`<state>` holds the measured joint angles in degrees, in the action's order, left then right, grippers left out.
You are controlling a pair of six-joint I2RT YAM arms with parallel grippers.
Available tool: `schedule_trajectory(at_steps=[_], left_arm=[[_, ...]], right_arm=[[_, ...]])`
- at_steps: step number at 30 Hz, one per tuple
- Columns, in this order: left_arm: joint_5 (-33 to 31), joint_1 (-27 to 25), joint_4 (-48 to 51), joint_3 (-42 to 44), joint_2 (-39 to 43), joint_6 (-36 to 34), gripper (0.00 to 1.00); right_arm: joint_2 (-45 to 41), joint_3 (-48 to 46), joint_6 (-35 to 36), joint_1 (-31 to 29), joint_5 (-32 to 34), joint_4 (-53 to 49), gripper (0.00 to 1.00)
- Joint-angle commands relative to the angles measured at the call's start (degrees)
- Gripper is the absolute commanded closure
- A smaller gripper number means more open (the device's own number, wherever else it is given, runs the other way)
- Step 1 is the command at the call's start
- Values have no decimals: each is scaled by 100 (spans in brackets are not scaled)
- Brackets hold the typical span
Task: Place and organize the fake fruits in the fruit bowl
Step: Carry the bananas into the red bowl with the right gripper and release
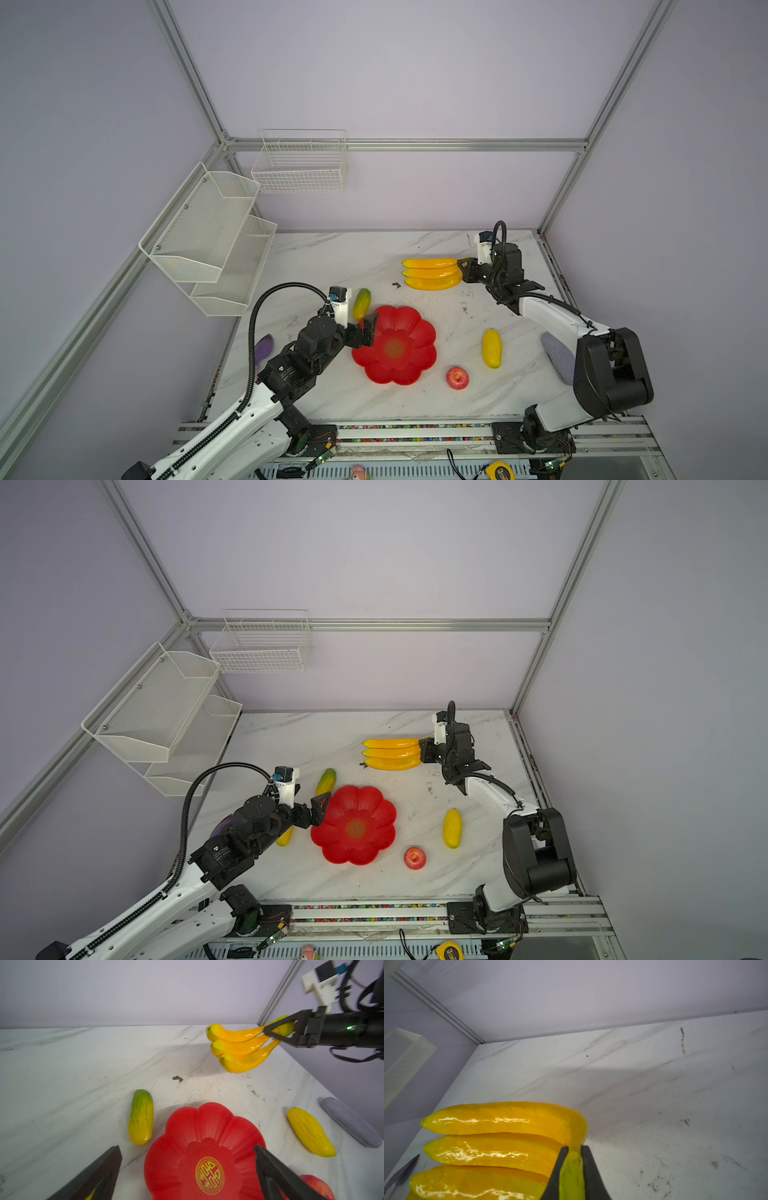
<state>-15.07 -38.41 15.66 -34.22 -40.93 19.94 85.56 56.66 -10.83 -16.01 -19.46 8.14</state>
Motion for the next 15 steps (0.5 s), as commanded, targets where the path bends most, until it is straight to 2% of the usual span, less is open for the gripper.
schedule_trajectory(at_steps=[1, 6, 11, 13, 15], left_arm=[[-862, -14, 842, -329, 102, -83, 0], [-967, -10, 977, -283, 173, 67, 0], [-1045, -12, 1462, -538, 201, 211, 0], [-886, -3, 1675, -644, 240, 121, 0], [-460, -5, 1797, -682, 315, -80, 0]], right_arm=[[-280, 64, 191, -514, -512, -635, 93], [-339, 28, 388, -1315, -352, -1313, 93], [-155, -18, 345, -1921, 82, -1458, 93], [-39, 13, 345, -2102, 229, -1487, 93], [72, 79, 379, -2224, 428, -1592, 93]])
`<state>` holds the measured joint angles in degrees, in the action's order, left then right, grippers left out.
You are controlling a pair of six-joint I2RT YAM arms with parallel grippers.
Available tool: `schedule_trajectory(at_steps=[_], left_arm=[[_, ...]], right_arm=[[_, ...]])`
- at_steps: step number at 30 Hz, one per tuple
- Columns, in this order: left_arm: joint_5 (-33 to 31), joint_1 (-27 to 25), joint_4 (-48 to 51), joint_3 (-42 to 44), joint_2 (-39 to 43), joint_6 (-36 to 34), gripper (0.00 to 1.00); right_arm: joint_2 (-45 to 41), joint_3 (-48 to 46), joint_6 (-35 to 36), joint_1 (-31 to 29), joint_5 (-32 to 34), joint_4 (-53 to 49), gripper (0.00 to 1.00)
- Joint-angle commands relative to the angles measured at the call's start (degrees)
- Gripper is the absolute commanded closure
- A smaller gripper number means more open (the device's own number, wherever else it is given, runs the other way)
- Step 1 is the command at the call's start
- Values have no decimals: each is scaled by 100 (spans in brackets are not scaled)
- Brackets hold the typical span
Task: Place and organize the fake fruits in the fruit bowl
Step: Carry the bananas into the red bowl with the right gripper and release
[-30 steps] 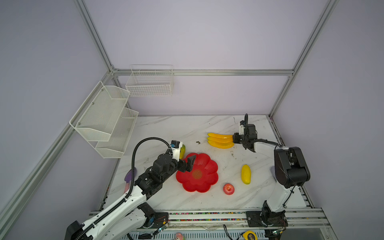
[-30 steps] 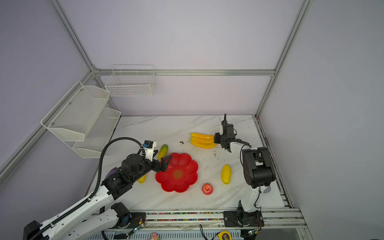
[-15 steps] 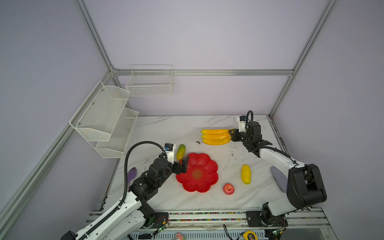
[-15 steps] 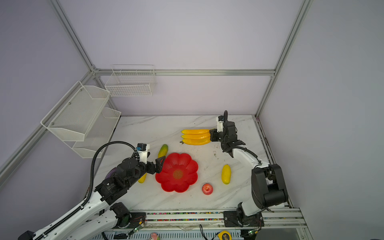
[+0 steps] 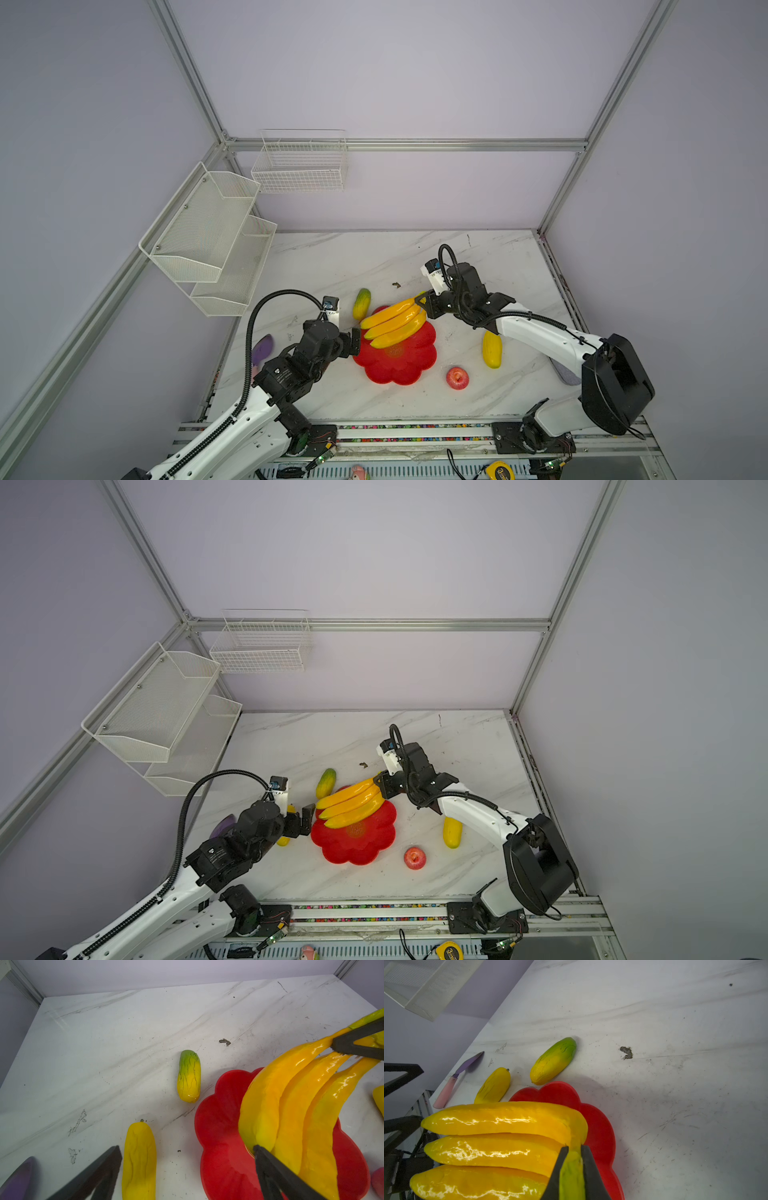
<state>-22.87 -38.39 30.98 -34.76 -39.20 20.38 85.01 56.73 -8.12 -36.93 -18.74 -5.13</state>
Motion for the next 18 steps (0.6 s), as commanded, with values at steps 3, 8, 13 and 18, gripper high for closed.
schedule_trajectory(at_steps=[3, 8, 13, 18], left_arm=[[1165, -3, 404, -687, 202, -235, 0], [1638, -6, 470, -725, 205, -223, 0], [1860, -9, 461, -707, 52, -336, 0], [2056, -3, 450, -690, -85, -424, 0]], right_arm=[[272, 143, 234, -220, 545, -476, 93], [495, 207, 373, -271, 696, -745, 93], [634, 281, 407, -363, 777, -771, 93], [735, 345, 433, -403, 855, -771, 92]])
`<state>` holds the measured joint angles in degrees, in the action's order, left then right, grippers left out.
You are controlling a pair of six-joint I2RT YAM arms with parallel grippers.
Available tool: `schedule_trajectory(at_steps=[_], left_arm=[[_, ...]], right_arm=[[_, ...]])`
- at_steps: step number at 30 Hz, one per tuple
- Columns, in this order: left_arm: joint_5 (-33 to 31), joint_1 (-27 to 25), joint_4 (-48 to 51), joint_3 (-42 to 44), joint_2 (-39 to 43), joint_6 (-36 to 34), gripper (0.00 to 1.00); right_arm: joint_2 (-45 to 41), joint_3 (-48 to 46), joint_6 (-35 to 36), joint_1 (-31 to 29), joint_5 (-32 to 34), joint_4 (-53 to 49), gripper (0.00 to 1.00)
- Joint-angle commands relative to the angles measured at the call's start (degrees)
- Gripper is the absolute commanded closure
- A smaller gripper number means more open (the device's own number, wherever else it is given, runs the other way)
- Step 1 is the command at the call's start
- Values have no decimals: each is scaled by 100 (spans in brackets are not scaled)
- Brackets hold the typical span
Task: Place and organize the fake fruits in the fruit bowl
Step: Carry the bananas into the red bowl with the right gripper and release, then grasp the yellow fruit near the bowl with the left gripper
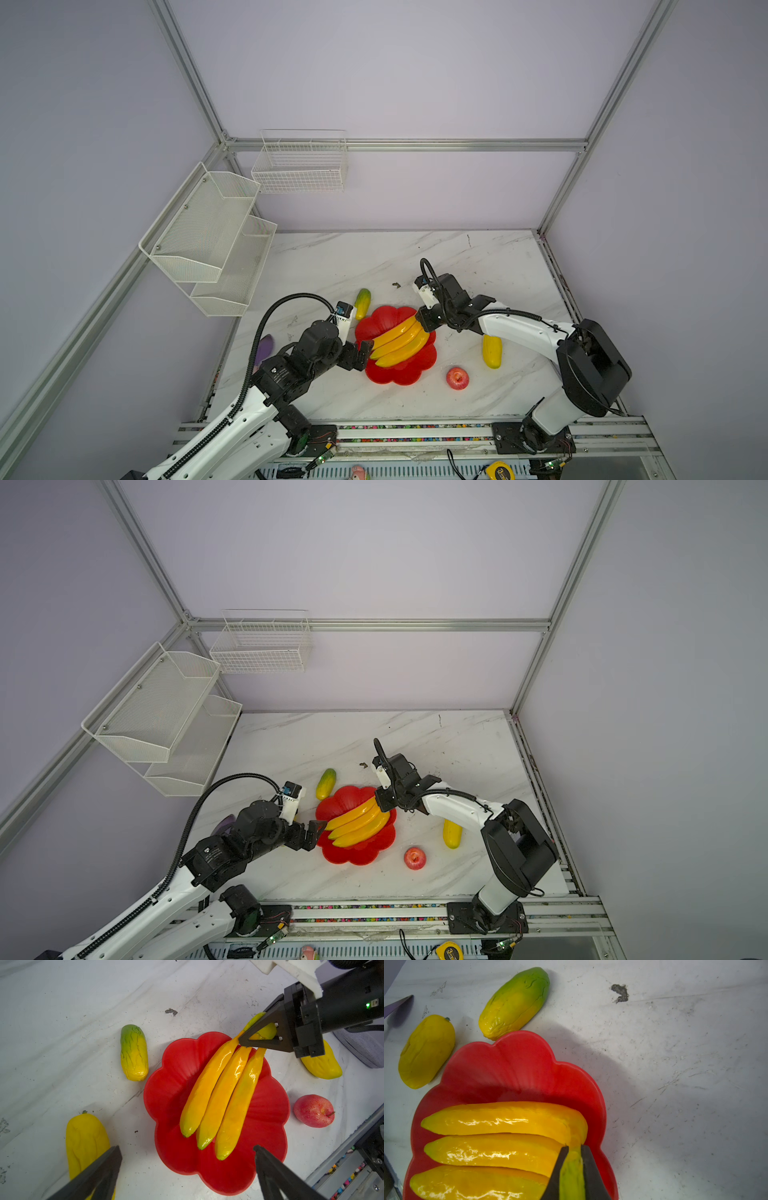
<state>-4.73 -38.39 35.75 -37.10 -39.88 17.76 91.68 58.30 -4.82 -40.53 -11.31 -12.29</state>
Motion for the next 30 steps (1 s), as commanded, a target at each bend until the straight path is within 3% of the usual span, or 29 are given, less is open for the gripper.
schedule_trajectory(at_steps=[1, 9, 14, 23, 27, 30], left_arm=[[164, -6, -9, -464, -21, -154, 0], [-1785, 3, 432, -575, -222, 294, 0], [-2532, 144, 560, -483, -603, 733, 0], [-2189, 1087, 151, -317, -1523, 1076, 8], [-2071, 1331, -80, -223, -2080, 1250, 11], [-1884, 1488, -184, -215, -2362, 1347, 13]], right_arm=[[87, 207, 97, -51, 118, -58, 91], [214, 343, 135, -129, 164, -135, 86], [280, 426, 134, -172, 225, -155, 71], [-106, 558, 141, -225, 477, -274, 43], [-623, 602, 134, -223, 796, -343, 26], [-1177, 570, 78, -244, 1007, -191, 20]])
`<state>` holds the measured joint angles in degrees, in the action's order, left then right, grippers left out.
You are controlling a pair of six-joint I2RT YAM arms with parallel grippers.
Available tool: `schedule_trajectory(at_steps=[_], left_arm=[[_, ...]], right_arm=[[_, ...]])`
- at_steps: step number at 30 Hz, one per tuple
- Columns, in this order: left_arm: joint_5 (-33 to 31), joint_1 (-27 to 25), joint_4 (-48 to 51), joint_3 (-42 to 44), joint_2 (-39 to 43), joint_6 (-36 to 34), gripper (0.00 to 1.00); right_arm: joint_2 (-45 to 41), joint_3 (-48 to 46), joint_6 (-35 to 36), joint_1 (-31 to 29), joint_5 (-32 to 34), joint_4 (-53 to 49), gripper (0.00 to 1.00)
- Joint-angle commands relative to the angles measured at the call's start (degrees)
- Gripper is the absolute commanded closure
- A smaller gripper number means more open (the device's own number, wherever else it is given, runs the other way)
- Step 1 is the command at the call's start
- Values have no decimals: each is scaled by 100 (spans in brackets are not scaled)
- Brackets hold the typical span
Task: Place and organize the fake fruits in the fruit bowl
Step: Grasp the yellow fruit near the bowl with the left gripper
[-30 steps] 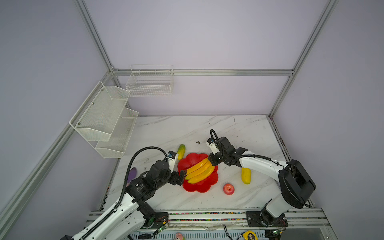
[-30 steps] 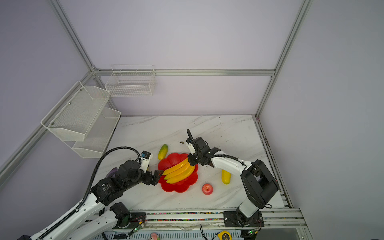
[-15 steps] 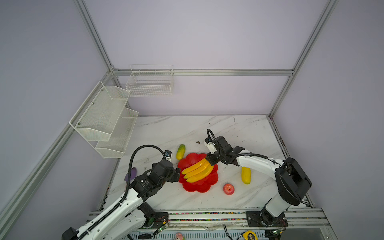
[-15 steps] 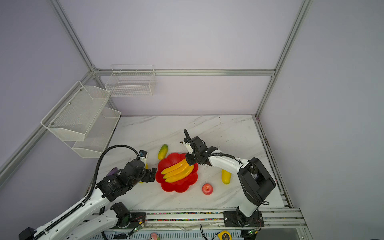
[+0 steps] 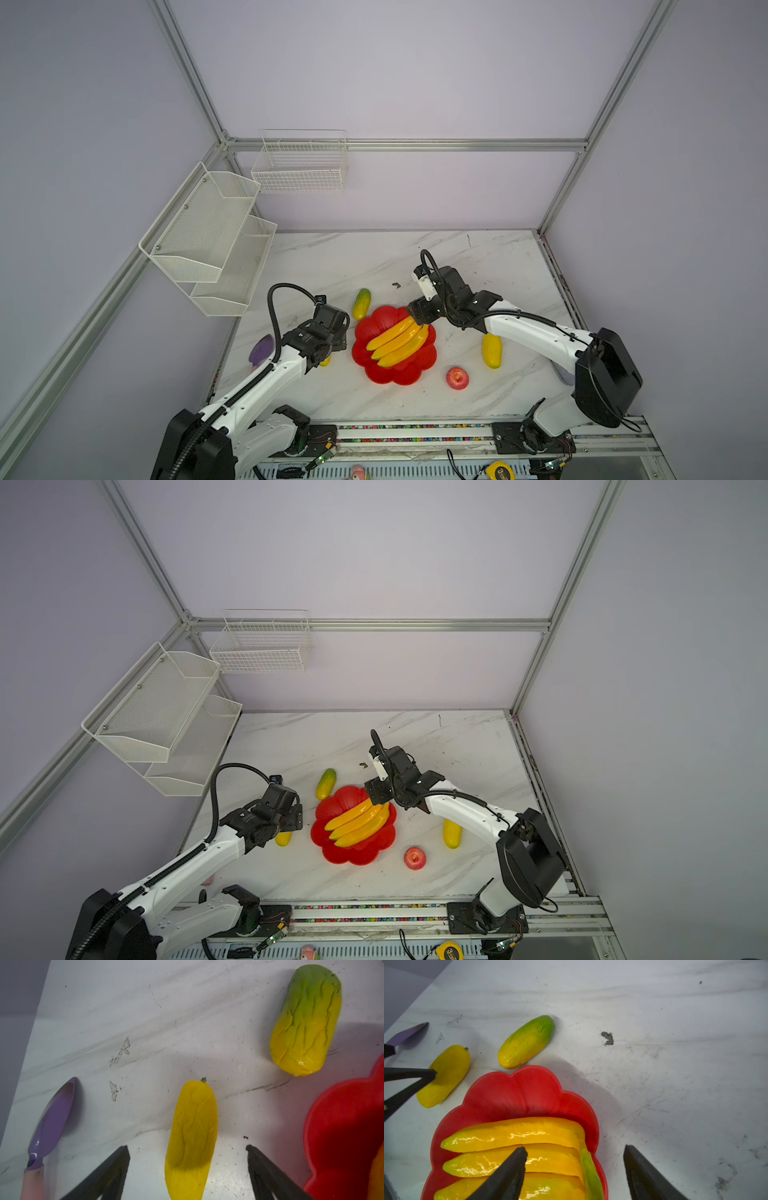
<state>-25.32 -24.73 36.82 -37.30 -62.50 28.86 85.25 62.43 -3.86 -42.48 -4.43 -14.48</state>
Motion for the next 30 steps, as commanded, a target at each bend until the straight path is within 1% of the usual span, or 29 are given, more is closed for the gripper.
schedule_trajectory(at_steps=[1, 3, 4, 6, 9, 12, 16, 19, 22, 25, 27, 30], left_arm=[[233, 157, -388, -151, -138, 260, 14], [341, 228, -514, -59, -179, 340, 15], [390, 278, -530, -30, -205, 386, 15], [411, 339, -488, -32, -259, 451, 16], [455, 412, -421, -36, -347, 490, 16], [604, 459, -443, -36, -538, 503, 20], [733, 530, -443, -49, -917, 553, 26], [694, 539, -376, -97, -1020, 601, 29], [726, 540, -368, -118, -1093, 610, 32], [725, 548, -359, -176, -1205, 558, 41], [706, 557, -364, -222, -1295, 516, 45], [646, 555, -376, -282, -1311, 498, 55]], right_arm=[[-720, 128, -20, -88, 260, 136, 17], [-1099, 43, -66, -215, -2, 416, 11], [-1205, 7, -89, -309, -258, 562, 10], [-1274, -44, -152, -581, -707, 780, 4], [-1175, -244, -221, -1153, -1228, 1263, 3], [-869, -490, -347, -1645, -1482, 1805, 3], [-426, -651, -499, -1963, -1482, 2219, 3], [-328, -689, -535, -2047, -1486, 2318, 3], [-255, -738, -636, -2049, -1345, 2268, 3], [-199, -954, -718, -2045, -1273, 2360, 3], [-200, -1114, -748, -2045, -1183, 2414, 3], [-324, -1261, -790, -2045, -1006, 2379, 3]])
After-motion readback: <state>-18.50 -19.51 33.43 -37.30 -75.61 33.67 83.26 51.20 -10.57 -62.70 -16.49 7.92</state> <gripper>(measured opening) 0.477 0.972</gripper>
